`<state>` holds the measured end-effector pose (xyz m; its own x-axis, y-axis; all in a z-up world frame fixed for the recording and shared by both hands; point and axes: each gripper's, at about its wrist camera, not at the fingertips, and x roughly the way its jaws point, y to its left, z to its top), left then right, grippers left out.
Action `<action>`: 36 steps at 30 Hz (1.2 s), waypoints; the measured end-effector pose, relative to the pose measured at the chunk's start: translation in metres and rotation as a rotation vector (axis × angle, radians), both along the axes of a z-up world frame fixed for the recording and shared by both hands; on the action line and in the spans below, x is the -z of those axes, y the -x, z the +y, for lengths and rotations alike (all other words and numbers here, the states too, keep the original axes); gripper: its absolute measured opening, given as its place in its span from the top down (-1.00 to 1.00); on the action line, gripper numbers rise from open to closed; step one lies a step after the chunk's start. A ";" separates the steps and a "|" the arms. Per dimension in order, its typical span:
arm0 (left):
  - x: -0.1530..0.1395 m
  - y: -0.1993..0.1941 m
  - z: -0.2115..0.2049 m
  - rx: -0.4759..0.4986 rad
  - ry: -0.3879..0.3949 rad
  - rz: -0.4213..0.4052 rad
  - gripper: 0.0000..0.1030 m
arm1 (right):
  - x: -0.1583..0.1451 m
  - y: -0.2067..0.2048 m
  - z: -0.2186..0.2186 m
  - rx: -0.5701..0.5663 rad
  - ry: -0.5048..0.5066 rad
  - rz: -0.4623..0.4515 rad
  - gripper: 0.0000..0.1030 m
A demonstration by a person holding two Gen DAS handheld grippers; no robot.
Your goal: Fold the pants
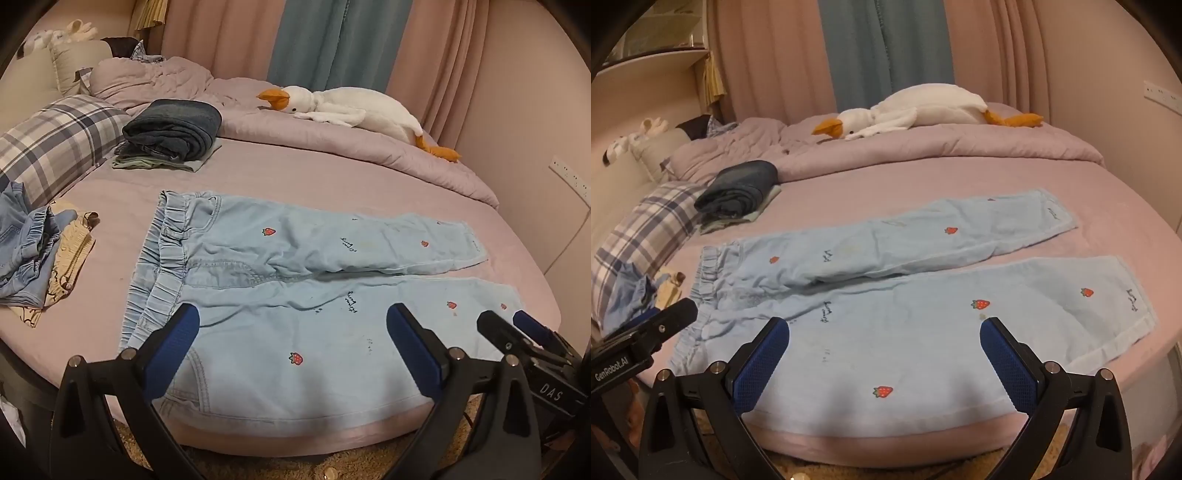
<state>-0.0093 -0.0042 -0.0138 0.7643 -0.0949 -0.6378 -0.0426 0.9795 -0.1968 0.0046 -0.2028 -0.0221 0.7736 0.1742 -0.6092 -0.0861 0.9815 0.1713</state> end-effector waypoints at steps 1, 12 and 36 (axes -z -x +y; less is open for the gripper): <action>0.001 0.000 -0.001 0.002 -0.002 0.003 -0.96 | 0.000 0.000 -0.001 0.001 -0.005 0.001 -1.00; 0.006 -0.003 -0.006 0.008 -0.016 0.023 -0.96 | 0.002 -0.002 -0.006 0.012 -0.020 0.020 -1.00; 0.011 -0.010 -0.011 0.030 -0.004 0.049 -0.93 | 0.011 -0.003 -0.006 0.034 0.044 0.012 -1.00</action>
<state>0.0007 -0.0150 -0.0248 0.7287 -0.1151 -0.6751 -0.0227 0.9812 -0.1917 0.0077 -0.2092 -0.0335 0.7710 0.1205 -0.6253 -0.0508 0.9904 0.1283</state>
